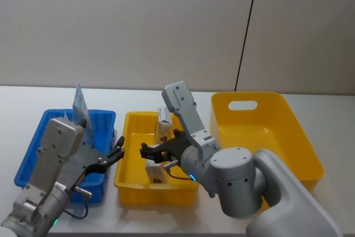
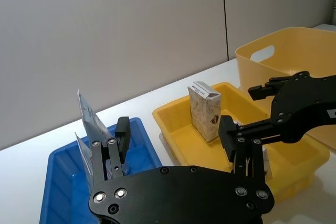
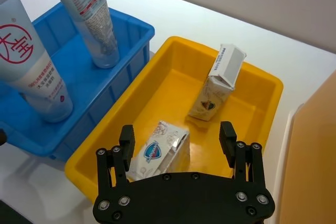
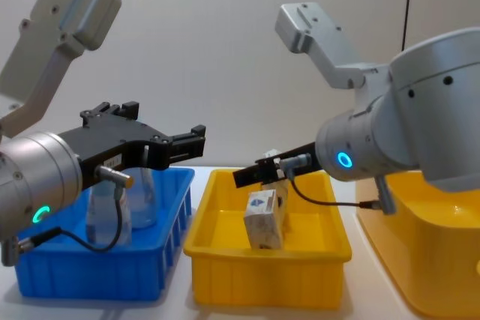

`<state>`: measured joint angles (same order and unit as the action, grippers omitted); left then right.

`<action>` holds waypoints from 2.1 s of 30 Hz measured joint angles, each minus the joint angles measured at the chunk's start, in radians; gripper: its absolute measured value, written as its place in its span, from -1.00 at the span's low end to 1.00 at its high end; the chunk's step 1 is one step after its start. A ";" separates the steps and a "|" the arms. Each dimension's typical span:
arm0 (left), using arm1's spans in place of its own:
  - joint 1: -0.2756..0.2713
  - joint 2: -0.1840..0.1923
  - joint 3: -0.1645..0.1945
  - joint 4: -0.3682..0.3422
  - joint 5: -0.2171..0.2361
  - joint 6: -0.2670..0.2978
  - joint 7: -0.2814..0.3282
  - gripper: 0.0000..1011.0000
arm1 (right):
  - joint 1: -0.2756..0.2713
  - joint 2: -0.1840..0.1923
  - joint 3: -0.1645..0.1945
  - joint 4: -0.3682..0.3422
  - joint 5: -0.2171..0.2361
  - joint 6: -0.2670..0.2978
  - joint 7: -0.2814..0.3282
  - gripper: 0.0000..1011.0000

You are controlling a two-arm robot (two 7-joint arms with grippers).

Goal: Bimanual collaborative sorting of washing and personal care products

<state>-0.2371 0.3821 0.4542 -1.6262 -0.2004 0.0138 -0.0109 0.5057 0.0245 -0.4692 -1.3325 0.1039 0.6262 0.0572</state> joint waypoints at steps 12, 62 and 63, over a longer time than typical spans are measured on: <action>0.000 0.000 0.000 0.000 0.000 0.000 0.000 0.98 | -0.001 -0.047 0.023 0.025 0.014 0.069 -0.015 0.98; 0.000 0.000 0.000 0.000 0.000 0.000 0.000 0.98 | 0.014 -0.102 0.068 0.144 -0.005 0.105 -0.023 -0.43; 0.000 0.000 0.000 0.000 0.000 0.000 0.000 0.98 | 0.013 -0.102 0.067 0.142 -0.006 0.103 -0.023 -0.43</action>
<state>-0.2371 0.3821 0.4542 -1.6262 -0.2004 0.0139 -0.0109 0.5186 -0.0772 -0.4020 -1.1905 0.0975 0.7293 0.0341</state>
